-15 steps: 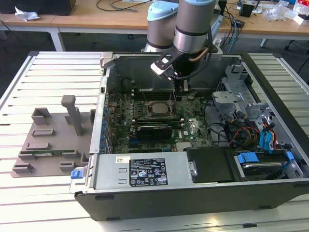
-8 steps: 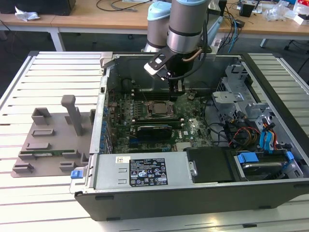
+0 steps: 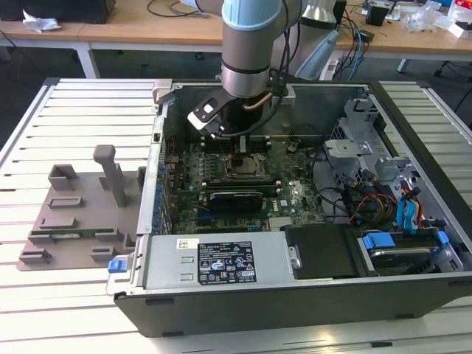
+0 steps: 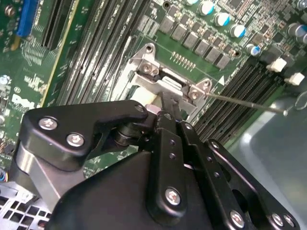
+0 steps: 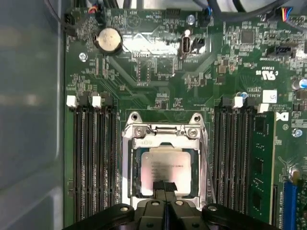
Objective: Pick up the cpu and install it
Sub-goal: 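Close the cpu cover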
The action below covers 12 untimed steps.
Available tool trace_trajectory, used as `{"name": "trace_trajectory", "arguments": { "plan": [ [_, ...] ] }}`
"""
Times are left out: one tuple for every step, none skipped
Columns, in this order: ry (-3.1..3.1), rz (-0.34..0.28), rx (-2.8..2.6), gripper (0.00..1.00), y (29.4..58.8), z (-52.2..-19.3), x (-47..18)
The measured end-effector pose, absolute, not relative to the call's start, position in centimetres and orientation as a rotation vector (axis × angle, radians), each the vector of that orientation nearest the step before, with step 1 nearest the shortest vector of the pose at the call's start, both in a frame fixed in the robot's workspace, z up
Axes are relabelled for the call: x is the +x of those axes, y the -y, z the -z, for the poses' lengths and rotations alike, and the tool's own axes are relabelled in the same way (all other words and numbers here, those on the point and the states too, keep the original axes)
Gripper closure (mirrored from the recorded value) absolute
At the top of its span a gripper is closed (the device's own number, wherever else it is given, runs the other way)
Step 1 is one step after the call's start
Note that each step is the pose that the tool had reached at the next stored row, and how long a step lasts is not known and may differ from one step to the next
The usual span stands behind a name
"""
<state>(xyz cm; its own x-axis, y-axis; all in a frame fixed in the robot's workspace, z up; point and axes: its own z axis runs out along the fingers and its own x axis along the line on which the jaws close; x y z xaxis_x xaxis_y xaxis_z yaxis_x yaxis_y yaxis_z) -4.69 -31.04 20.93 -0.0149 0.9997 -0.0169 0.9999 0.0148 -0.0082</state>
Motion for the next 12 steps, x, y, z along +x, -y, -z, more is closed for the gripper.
{"name": "trace_trajectory", "arguments": {
  "plan": [
    [-2.233,0.028,2.2,0.89,31.04,-20.85,-4.77],
    [-2.233,0.028,2.2,0.89,31.04,-20.82,-4.82],
    [-2.233,0.028,2.2,0.89,31.04,-20.79,-4.85],
    [-2.233,0.028,2.2,0.89,31.04,-20.71,-4.85],
    [-2.233,0.028,2.2,0.89,31.03,-20.67,-4.84],
    [-2.233,0.028,2.201,0.89,31.04,-20.63,-4.83],
    [-2.233,0.028,2.201,0.89,31.04,-20.59,-4.78],
    [-2.233,0.028,2.2,0.89,31.04,-20.56,-4.74],
    [-2.233,0.028,2.2,0.89,31.04,-20.54,-4.65],
    [-2.233,0.028,2.2,0.89,31.04,-20.54,-4.55],
    [-2.233,0.028,2.2,0.89,31.04,-20.53,-4.36],
    [-2.233,0.028,2.2,0.89,31.04,-20.55,-3.89]
  ]
}}
